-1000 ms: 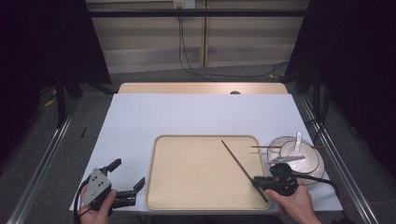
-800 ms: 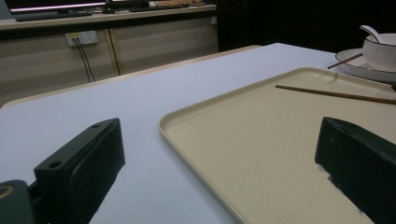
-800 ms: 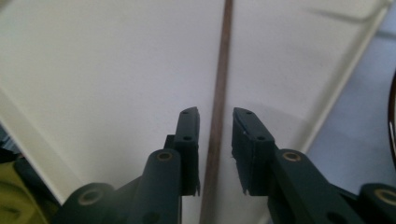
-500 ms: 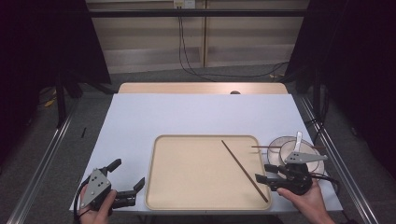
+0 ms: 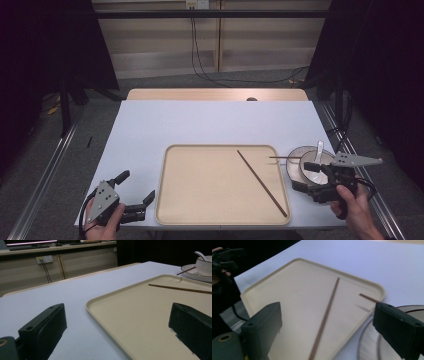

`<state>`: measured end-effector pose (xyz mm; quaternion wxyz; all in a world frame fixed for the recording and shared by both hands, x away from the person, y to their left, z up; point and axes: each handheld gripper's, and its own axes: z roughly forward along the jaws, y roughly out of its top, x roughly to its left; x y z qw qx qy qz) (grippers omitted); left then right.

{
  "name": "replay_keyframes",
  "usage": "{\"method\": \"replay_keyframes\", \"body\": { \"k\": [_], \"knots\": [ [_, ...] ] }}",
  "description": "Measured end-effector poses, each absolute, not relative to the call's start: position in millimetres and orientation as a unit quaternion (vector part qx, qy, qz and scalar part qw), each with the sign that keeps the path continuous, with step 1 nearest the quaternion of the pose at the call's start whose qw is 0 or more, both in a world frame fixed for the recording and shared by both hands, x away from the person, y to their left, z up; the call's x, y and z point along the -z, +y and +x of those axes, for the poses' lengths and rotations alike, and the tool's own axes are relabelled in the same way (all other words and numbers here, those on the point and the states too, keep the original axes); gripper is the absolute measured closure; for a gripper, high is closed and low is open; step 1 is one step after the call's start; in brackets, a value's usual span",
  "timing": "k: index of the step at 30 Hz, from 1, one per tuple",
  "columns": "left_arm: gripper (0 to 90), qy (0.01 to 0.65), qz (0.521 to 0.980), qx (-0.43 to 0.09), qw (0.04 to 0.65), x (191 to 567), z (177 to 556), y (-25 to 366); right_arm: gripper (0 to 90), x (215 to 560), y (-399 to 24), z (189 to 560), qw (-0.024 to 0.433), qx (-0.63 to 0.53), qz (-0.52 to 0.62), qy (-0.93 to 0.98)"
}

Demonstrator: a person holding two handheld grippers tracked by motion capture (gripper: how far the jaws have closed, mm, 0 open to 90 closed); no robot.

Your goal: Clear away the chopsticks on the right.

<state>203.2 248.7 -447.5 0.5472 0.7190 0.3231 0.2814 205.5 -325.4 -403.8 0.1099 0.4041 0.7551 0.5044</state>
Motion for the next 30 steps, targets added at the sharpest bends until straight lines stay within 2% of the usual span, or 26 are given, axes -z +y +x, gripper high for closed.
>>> {"method": "replay_keyframes", "body": {
  "k": [2, 5, 11, 13, 14, 15, 19, 21, 30],
  "knots": [
    [1.5, 0.324, 0.720, -0.282, 0.545, 448, 203, 249, 7.8, 401, -333, 206, 0.134, -0.495, 0.389, 0.765],
    [1.5, 0.324, 0.720, -0.281, 0.546, 448, 204, 249, 6.1, 397, -346, 210, 0.130, -0.484, 0.376, 0.779],
    [1.5, 0.322, 0.719, -0.281, 0.548, 447, 203, 249, 5.3, 389, -375, 217, 0.164, -0.514, 0.341, 0.770],
    [1.5, 0.322, 0.719, -0.281, 0.548, 447, 203, 249, 0.9, 387, -383, 219, 0.202, -0.507, 0.340, 0.766],
    [1.5, 0.322, 0.719, -0.280, 0.548, 447, 203, 249, 0.7, 386, -389, 221, 0.236, -0.507, 0.323, 0.764],
    [1.5, 0.322, 0.719, -0.280, 0.548, 447, 203, 249, 0.7, 385, -393, 222, 0.239, -0.508, 0.320, 0.763],
    [1.5, 0.322, 0.719, -0.280, 0.548, 448, 204, 249, 5.4, 381, -416, 233, 0.223, -0.501, 0.336, 0.766],
    [1.5, 0.323, 0.719, -0.281, 0.548, 447, 203, 249, 12.2, 380, -427, 240, 0.208, -0.486, 0.335, 0.780],
    [1.5, 0.327, 0.718, -0.283, 0.545, 447, 203, 250, 11.1, 392, -467, 274, 0.190, -0.429, 0.359, 0.807]
  ]
}}
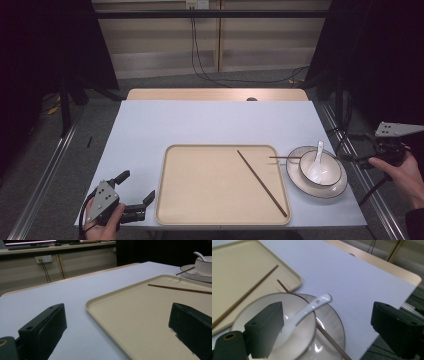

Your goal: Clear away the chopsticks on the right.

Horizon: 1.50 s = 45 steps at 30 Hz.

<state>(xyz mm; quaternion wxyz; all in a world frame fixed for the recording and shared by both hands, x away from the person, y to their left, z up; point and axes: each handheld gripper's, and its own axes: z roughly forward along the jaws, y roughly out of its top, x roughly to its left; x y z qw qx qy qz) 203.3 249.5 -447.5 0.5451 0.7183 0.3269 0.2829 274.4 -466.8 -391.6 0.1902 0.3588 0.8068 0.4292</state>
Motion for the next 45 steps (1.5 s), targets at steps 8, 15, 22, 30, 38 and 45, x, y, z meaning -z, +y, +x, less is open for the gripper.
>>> {"method": "replay_keyframes", "body": {
  "k": [8, 15, 22, 30, 38, 45],
  "knots": [
    [1.5, 0.329, 0.718, -0.282, 0.545, 448, 204, 249, 36.3, 407, -482, 289, 0.200, -0.364, 0.352, 0.839],
    [1.5, 0.329, 0.717, -0.281, 0.546, 448, 204, 249, 57.2, 423, -472, 303, 0.166, -0.305, 0.309, 0.886],
    [1.4, 0.326, 0.719, -0.280, 0.547, 448, 204, 248, 70.2, 429, -455, 309, 0.149, -0.274, 0.276, 0.909],
    [1.4, 0.329, 0.718, -0.280, 0.546, 448, 204, 249, 74.0, 433, -448, 314, 0.134, -0.262, 0.252, 0.922],
    [1.1, 0.334, 0.715, -0.279, 0.547, 448, 204, 250, 79.8, 438, -444, 315, 0.129, -0.251, 0.230, 0.932],
    [1.3, 0.334, 0.716, -0.276, 0.548, 448, 204, 250, 84.9, 437, -443, 315, 0.122, -0.247, 0.223, 0.935]
  ]
}}
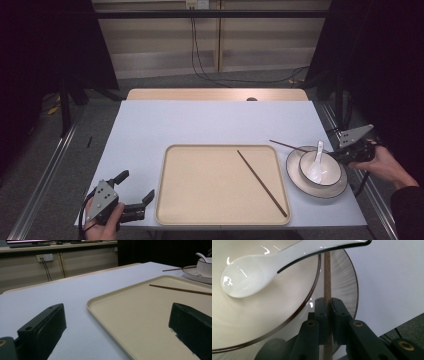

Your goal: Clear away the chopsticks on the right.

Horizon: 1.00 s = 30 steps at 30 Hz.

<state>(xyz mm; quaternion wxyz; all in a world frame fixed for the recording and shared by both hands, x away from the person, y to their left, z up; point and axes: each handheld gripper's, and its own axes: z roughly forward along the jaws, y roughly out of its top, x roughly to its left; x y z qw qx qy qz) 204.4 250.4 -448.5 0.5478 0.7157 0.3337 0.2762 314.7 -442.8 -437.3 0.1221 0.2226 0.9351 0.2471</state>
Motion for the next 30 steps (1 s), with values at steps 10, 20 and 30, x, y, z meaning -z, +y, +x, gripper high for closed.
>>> {"method": "replay_keyframes", "body": {
  "k": [10, 20, 30],
  "knots": [
    [1.5, 0.330, 0.718, -0.277, 0.546, 448, 205, 250, 85.2, 437, -442, 313, 0.118, -0.253, 0.231, 0.932],
    [1.5, 0.323, 0.723, -0.271, 0.547, 448, 204, 248, 85.2, 428, -450, 310, 0.137, -0.264, 0.285, 0.911],
    [1.5, 0.327, 0.719, -0.271, 0.550, 448, 204, 249, 85.3, 416, -465, 309, 0.147, -0.292, 0.372, 0.869]
  ]
}}
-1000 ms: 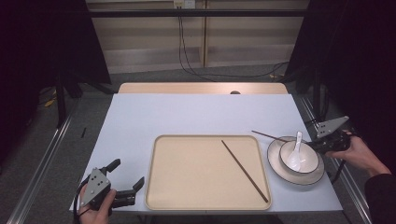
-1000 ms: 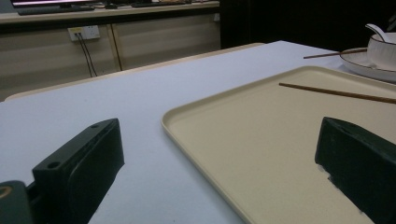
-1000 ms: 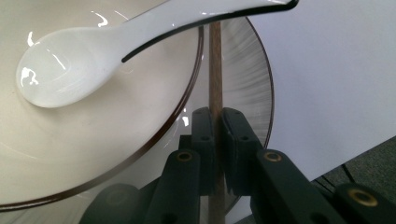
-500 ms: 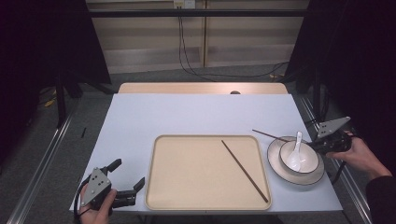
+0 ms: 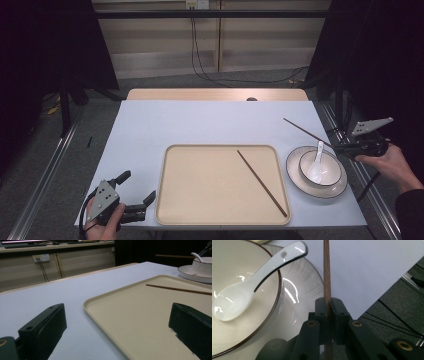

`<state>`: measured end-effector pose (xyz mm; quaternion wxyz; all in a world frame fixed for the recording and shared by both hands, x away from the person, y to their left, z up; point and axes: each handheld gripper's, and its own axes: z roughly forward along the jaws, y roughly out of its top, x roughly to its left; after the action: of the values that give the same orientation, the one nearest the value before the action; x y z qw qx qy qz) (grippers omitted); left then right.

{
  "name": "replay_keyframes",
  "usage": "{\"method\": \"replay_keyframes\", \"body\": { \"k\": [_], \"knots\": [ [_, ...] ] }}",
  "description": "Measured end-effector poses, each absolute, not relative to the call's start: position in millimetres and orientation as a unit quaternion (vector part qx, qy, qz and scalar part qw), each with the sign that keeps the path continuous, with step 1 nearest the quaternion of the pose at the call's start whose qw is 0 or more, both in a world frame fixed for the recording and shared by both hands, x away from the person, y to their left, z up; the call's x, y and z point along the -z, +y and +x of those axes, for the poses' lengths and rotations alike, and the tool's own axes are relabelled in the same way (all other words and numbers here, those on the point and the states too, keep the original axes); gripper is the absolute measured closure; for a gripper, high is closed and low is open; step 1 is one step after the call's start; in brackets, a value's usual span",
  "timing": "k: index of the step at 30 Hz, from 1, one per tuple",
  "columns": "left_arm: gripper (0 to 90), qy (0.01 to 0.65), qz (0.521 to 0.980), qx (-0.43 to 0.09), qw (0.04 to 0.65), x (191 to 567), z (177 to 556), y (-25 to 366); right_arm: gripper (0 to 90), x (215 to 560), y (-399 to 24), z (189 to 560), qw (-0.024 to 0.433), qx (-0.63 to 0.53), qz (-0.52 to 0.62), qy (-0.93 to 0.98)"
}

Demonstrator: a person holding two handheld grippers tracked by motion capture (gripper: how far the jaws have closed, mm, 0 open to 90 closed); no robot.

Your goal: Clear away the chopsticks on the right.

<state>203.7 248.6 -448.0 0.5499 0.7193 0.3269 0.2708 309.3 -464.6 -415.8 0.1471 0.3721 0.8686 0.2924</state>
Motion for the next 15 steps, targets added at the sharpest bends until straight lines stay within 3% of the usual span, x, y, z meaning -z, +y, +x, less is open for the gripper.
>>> {"method": "replay_keyframes", "body": {
  "k": [15],
  "knots": [
    [1.5, 0.325, 0.720, -0.273, 0.549, 448, 204, 249, 85.2, 396, -451, 290, 0.135, -0.330, 0.465, 0.810]
  ]
}}
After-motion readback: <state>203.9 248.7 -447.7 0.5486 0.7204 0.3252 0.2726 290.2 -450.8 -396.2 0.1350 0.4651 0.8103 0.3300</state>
